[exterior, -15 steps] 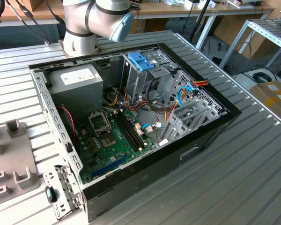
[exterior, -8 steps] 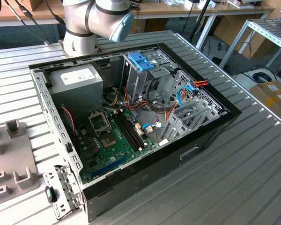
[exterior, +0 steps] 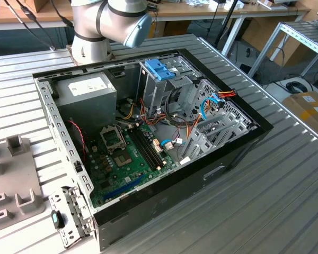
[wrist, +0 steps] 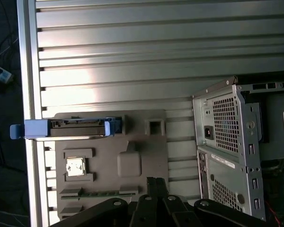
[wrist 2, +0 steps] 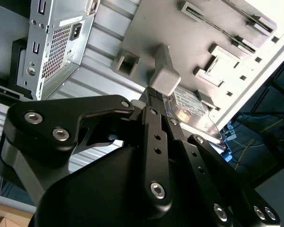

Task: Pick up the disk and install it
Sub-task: 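Reach for the disk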

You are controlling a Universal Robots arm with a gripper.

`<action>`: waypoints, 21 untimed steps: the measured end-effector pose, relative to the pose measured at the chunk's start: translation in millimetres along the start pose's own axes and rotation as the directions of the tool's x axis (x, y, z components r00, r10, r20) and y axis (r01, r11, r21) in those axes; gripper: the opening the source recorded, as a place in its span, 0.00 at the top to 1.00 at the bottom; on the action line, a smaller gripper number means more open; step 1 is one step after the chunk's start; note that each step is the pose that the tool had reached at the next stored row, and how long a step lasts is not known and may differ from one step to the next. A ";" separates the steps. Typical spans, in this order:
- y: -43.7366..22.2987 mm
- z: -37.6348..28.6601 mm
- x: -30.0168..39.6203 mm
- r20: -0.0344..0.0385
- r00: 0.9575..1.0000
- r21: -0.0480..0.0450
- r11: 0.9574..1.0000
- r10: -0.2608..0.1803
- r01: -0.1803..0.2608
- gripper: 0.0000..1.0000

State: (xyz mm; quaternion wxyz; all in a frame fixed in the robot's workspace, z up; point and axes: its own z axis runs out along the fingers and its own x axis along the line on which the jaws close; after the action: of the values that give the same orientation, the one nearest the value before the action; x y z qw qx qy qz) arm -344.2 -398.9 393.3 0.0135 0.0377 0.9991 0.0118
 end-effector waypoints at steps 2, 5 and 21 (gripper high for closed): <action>-0.1 -0.1 0.7 0.000 1.000 0.000 1.000 0.000 0.000 0.89; -0.1 -0.1 1.6 0.000 1.000 0.000 1.000 0.000 0.000 0.89; -0.6 -0.2 8.1 0.000 1.000 0.001 1.000 0.000 0.000 0.89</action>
State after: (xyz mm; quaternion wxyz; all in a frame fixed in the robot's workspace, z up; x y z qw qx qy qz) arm -352.3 -398.9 393.2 0.0135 0.0377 0.9991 0.0110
